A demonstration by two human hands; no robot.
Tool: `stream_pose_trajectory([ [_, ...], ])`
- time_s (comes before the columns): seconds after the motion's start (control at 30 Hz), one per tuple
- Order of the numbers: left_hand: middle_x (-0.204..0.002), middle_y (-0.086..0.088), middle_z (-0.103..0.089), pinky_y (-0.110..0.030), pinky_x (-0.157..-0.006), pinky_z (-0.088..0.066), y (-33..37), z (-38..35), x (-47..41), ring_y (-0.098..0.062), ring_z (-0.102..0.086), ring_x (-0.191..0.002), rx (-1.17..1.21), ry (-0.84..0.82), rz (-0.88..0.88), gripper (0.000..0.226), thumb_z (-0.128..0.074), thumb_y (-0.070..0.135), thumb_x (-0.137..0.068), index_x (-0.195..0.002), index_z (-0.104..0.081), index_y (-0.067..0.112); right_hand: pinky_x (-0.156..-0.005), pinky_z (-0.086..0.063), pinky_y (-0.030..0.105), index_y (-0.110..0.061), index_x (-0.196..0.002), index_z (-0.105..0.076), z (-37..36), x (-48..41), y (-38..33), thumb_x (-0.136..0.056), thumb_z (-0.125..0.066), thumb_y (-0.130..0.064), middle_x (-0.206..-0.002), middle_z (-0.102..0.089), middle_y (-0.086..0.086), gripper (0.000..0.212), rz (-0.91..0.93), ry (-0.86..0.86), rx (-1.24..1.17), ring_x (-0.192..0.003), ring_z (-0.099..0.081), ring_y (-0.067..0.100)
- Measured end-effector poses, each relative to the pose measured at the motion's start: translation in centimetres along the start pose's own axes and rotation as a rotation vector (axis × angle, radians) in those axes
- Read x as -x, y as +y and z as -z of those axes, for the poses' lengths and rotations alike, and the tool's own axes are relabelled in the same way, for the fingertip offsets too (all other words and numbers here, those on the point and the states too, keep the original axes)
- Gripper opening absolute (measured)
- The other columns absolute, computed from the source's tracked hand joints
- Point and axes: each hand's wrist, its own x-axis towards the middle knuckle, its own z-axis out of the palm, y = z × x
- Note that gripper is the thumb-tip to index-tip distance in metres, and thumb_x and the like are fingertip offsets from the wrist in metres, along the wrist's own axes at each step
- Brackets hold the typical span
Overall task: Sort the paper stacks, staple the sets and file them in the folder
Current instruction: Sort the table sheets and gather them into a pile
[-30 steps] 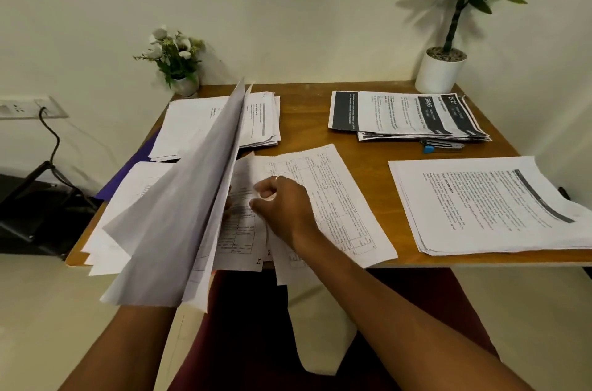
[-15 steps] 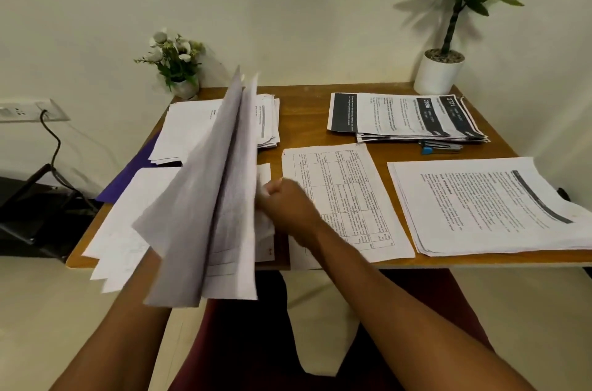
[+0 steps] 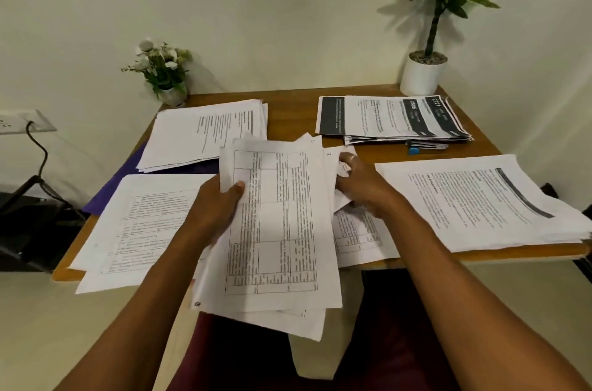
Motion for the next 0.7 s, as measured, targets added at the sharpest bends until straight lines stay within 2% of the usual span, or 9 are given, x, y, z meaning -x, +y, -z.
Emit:
stream_pose_trajectory([
  [0.1,-0.096,0.014,-0.067,-0.019,-0.061,-0.046,-0.5,-0.8,0.0,-0.003,-0.064,-0.084,0.009,-0.03,0.048,0.026,-0.051,0.033,-0.106,-0.127,-0.061,0.022,-0.059,-0.061,0.038,-0.036,-0.143,-0.047,-0.7,0.0,0.8,-0.088,-0.079,-0.014,-0.136,-0.063,0.002,0.068,-0.091,0.054,-0.456,-0.092,-0.076,0.028],
  [0.2,-0.099,0.011,-0.07,-0.022,-0.062,-0.049,-1.1,-1.3,-0.1,-0.008,-0.068,-0.086,0.094,-0.02,0.092,0.024,-0.051,0.033,-0.105,-0.124,-0.061,0.022,-0.071,-0.063,0.044,-0.03,-0.142,-0.051,-2.5,0.3,2.1,-0.089,-0.074,-0.002,-0.128,-0.068,0.008,0.064,-0.117,0.074,-0.859,-0.094,-0.076,0.03],
  [0.27,-0.099,0.012,-0.07,-0.023,-0.062,-0.049,-1.2,-1.5,-0.1,-0.009,-0.068,-0.086,0.131,-0.009,0.101,0.021,-0.051,0.033,-0.105,-0.122,-0.06,0.024,-0.063,-0.061,0.035,-0.019,-0.131,-0.06,-4.1,1.2,2.1,-0.093,-0.071,-0.011,-0.107,-0.075,0.01,0.04,-0.123,0.101,-0.81,-0.085,-0.075,0.024],
  [0.33,-0.099,0.012,-0.07,-0.022,-0.061,-0.049,-1.4,-1.6,-0.1,-0.009,-0.068,-0.086,0.147,-0.003,0.112,0.019,-0.051,0.033,-0.106,-0.121,-0.059,0.026,-0.047,-0.05,0.02,-0.011,-0.105,-0.062,-5.7,1.7,2.4,-0.1,-0.063,-0.018,-0.082,-0.069,0.006,0.009,-0.18,0.148,-0.599,-0.067,-0.065,0.016],
  [0.37,-0.1,0.012,-0.07,-0.022,-0.061,-0.049,-1.2,-1.6,0.0,-0.009,-0.068,-0.086,0.147,0.001,0.118,0.019,-0.051,0.033,-0.106,-0.121,-0.06,0.026,-0.046,-0.046,0.019,-0.014,-0.093,-0.058,-6.3,2.0,2.3,-0.104,-0.056,-0.018,-0.078,-0.063,0.004,0.012,-0.177,0.139,-0.532,-0.064,-0.058,0.012],
  [0.43,-0.102,0.01,-0.072,-0.023,-0.064,-0.049,-1.2,-1.6,-0.1,-0.013,-0.069,-0.092,0.184,0.01,0.126,0.022,-0.052,0.032,-0.105,-0.123,-0.062,0.023,-0.059,-0.043,0.018,-0.025,-0.082,-0.048,-7.3,2.1,2.6,-0.108,-0.042,-0.013,-0.088,-0.061,0.006,0.03,-0.107,0.092,-0.404,-0.068,-0.051,0.006],
  [0.53,-0.107,0.004,-0.073,-0.03,-0.075,-0.051,-1.0,-1.1,-0.4,-0.018,-0.068,-0.098,0.235,0.038,0.148,0.031,-0.056,0.034,-0.103,-0.128,-0.063,0.018,-0.064,-0.042,0.019,-0.025,-0.081,-0.048,-7.0,2.2,2.1,-0.109,-0.038,-0.01,-0.082,-0.057,0.001,0.033,-0.029,0.17,-0.389,-0.067,-0.054,0.005],
  [0.63,-0.111,-0.003,-0.074,-0.04,-0.085,-0.055,-0.7,0.2,-0.5,-0.025,-0.069,-0.102,0.323,0.072,0.189,0.035,-0.061,0.04,-0.1,-0.128,-0.064,0.018,-0.057,-0.051,0.019,-0.021,-0.103,-0.06,-5.2,2.1,1.2,-0.103,-0.057,-0.017,-0.09,-0.067,-0.004,0.005,0.105,0.252,-0.43,-0.078,-0.065,0.007],
  [0.7,-0.116,-0.002,-0.075,-0.046,-0.097,-0.053,-0.8,1.1,-0.7,-0.026,-0.069,-0.11,0.465,0.064,0.186,0.036,-0.064,0.04,-0.097,-0.128,-0.066,0.021,-0.058,-0.054,0.015,-0.021,-0.116,-0.062,-3.8,1.8,0.9,-0.094,-0.064,-0.006,-0.104,-0.071,-0.007,0.027,0.156,0.272,-0.479,-0.091,-0.068,0.009],
])
